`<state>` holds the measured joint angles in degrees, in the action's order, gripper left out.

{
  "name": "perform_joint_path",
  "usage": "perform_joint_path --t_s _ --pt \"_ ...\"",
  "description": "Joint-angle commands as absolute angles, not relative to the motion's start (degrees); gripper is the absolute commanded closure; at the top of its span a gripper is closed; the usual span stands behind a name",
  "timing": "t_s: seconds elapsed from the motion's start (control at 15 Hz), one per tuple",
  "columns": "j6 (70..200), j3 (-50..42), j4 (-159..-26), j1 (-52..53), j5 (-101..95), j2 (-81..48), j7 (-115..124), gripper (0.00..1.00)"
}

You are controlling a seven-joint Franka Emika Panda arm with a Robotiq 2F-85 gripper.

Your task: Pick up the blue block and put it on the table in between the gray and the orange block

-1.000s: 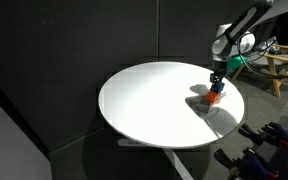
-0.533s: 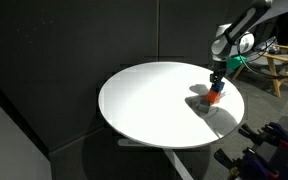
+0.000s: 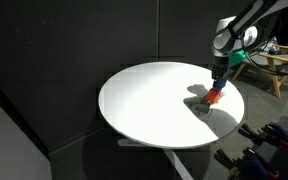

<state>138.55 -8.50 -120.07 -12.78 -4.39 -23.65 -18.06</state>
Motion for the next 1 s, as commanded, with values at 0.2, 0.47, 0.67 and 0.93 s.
perform_joint_path --t_s 0.2,0.47,0.67,0.93 --pt "135.2 -8.3 -124.2 -11.0 -7.1 -16.8 -16.8 0.69" --pt "135.2 -8.0 -126.0 -9.4 -8.6 -15.2 -16.8 0.69" --pt "135.5 -7.6 -127.0 -8.0 -10.2 -15.0 -16.7 0.69" --pt "136.2 -7.1 -128.3 -6.7 -12.2 -14.9 -16.7 0.69"
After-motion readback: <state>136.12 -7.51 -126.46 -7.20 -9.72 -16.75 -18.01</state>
